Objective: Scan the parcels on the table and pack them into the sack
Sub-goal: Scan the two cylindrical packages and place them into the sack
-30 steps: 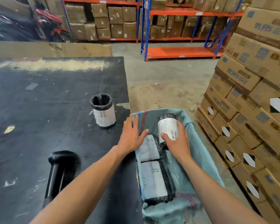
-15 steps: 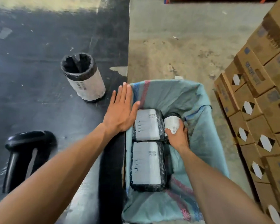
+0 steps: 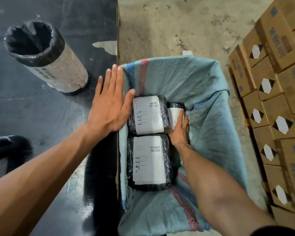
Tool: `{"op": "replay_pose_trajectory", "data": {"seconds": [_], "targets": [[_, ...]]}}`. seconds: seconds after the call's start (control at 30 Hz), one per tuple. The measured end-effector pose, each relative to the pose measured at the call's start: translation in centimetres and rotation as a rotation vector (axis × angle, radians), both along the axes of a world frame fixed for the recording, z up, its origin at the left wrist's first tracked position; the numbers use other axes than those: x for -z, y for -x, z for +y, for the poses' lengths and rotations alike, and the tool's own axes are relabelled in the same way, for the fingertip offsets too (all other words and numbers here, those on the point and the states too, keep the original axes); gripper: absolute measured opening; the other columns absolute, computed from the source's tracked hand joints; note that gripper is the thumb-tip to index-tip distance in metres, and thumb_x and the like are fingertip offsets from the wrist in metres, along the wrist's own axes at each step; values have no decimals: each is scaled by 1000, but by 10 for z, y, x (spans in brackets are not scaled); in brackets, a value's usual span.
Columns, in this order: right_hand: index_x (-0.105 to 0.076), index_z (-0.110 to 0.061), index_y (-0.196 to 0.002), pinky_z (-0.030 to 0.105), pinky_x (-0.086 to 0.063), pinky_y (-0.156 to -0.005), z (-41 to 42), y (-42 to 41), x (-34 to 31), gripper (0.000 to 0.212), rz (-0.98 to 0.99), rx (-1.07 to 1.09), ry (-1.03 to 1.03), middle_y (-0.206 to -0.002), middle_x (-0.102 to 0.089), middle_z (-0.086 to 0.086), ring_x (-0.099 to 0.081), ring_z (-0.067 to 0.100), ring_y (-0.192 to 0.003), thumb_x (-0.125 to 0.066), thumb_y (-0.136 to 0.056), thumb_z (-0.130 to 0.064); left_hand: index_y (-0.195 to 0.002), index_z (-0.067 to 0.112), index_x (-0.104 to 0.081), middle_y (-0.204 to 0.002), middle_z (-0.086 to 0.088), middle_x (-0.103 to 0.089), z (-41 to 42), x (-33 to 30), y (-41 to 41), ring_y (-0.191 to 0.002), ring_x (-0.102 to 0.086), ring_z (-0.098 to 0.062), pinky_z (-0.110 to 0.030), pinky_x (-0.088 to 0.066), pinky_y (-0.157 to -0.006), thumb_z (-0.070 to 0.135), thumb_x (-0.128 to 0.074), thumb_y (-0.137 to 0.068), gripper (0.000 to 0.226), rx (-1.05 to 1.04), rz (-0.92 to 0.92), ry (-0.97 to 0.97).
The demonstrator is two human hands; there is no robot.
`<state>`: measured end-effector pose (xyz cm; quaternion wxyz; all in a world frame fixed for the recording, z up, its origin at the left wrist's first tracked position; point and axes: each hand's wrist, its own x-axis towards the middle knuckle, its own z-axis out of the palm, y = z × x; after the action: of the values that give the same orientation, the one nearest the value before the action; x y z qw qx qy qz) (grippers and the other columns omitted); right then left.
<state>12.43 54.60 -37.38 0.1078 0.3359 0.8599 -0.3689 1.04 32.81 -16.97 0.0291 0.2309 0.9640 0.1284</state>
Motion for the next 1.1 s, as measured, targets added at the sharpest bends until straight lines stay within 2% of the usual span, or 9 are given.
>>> {"op": "replay_pose_trajectory", "data": {"seconds": [0.1, 0.33, 0.57, 0.8, 0.87, 0.9, 0.97, 1.03, 1.1], "targets": [[11, -31, -168, 55, -18, -128, 2, -2, -4, 89, -35, -8, -2, -176, 7, 13, -14, 45, -157, -54, -108, -34, -160, 6, -1, -169, -11, 2, 1, 1, 0, -156, 3, -22, -41, 3, -126, 47, -16, -107, 69, 2, -6, -1], [17, -38, -165, 50, 1, -129, 11, -4, -29, 79, -194, -54, -6, -176, 18, 10, 6, 37, -162, -34, -109, -57, -160, 6, 1, -169, -11, 3, 1, -1, -1, -155, 5, -22, -40, 5, -126, 46, -16, -107, 68, 8, -34, 0], [-1, -26, -169, 50, -6, -130, 0, -19, -92, 72, -75, -63, 1, -175, -5, 17, -7, 35, -162, -35, -110, -50, -160, 5, 0, -168, -13, 2, 0, -1, -3, -155, 5, -25, -44, 4, -126, 53, -10, -102, 76, 25, -64, -13], [-16, -24, -169, 45, -14, -128, -54, -36, -177, 69, 79, 14, 6, -175, -15, 13, -13, 28, -162, -35, -110, -55, -160, 4, 3, -168, -16, 5, -8, -20, 1, -154, 9, -30, -44, 10, -124, 54, -22, -106, 78, 103, -244, -81], [-21, -23, -168, 44, -20, -126, -74, -38, -197, 69, 129, 15, -20, -173, -22, 11, -21, 27, -160, -36, -109, -57, -160, 7, -8, -167, -18, -5, -20, -33, 11, -154, -3, -35, -46, -3, -125, 52, -29, -105, 75, 181, -312, -78], [-22, -23, -167, 44, -21, -126, -84, -37, -207, 69, 152, 15, -35, -173, -24, 10, -23, 27, -159, -37, -109, -57, -159, 9, -19, -164, -19, -18, -28, -41, 16, -151, -17, -37, -49, -16, -124, 51, -35, -104, 71, 241, -299, -60], [-22, -24, -168, 42, -22, -126, -107, -35, -227, 70, 200, 6, -50, -173, -24, 6, -24, 25, -159, -38, -108, -58, -150, 14, -40, -150, -15, -46, -45, -63, 22, -137, -45, -36, -50, -41, -109, 43, -45, -101, 57, 393, -196, -37], [-23, -26, -167, 41, -22, -126, -131, -29, -245, 71, 244, -22, -71, -173, -25, 5, -25, 23, -158, -40, -107, -59, -145, 16, -50, -137, -13, -59, -59, -87, 26, -123, -57, -36, -48, -50, -97, 36, -48, -96, 53, 564, -46, -77], [-24, -28, -167, 41, -24, -125, -159, -19, -261, 69, 269, -65, -107, -171, -27, 4, -26, 23, -158, -40, -107, -60, -142, 15, -56, -125, -14, -66, -69, -108, 37, -112, -62, -38, -46, -49, -96, 34, -53, -86, 59, 714, 136, -96]]}}
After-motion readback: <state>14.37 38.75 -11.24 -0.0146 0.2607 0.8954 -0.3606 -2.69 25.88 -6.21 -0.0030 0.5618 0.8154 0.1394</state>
